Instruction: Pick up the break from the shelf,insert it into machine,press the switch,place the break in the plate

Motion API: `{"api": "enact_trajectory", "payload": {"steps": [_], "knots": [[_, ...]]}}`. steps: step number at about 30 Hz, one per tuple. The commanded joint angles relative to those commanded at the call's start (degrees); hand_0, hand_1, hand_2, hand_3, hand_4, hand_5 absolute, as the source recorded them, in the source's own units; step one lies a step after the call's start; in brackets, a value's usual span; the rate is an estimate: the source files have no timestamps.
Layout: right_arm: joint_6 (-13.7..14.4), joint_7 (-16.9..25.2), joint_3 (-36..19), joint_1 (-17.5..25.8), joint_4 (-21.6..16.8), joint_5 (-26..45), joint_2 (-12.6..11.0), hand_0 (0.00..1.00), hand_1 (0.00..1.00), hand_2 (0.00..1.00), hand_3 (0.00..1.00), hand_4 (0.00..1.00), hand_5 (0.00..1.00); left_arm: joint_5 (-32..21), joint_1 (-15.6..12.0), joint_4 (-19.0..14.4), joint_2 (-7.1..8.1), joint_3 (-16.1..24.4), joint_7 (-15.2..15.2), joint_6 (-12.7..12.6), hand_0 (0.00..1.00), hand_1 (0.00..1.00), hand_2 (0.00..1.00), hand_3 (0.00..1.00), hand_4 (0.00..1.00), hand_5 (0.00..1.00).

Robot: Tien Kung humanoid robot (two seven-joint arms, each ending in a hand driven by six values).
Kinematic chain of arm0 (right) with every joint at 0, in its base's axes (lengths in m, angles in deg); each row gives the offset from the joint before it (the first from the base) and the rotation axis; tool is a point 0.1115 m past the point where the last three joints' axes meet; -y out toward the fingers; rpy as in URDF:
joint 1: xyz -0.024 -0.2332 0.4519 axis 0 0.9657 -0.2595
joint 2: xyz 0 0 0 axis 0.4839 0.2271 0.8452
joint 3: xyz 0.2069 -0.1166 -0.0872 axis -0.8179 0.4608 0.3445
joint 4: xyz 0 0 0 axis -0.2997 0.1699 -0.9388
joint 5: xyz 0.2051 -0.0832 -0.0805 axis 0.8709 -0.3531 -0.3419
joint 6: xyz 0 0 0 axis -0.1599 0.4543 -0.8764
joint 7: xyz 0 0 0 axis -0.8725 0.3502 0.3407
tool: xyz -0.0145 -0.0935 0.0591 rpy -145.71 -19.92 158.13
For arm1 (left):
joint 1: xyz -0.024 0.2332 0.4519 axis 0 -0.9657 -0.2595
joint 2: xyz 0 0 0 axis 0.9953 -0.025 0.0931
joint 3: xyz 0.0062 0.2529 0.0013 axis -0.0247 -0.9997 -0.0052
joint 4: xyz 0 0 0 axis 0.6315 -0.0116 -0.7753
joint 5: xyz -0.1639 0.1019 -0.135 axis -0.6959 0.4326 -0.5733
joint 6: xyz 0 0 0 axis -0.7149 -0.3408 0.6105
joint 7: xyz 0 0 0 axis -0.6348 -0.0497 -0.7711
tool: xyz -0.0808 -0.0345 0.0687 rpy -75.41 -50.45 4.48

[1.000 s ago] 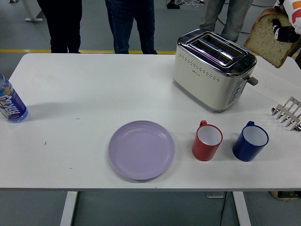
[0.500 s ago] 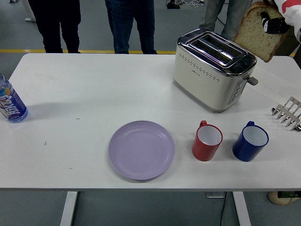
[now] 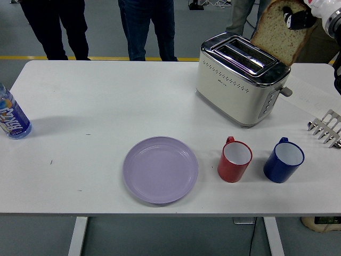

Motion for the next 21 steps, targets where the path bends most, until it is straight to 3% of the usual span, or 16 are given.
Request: {"api": "enact_trajectory", "payload": {"steps": [21], "knots": [[-0.74,0.0,2.09,-5.84,8.8,2.9,5.68,0.187,0.303,0.491,0.535,0.492,0.002,-0.25,0.09,0.0,0.12,-0.49,-0.04,-0.02,0.348,0.459,0.603,0.733,0.606,0.998]]}}
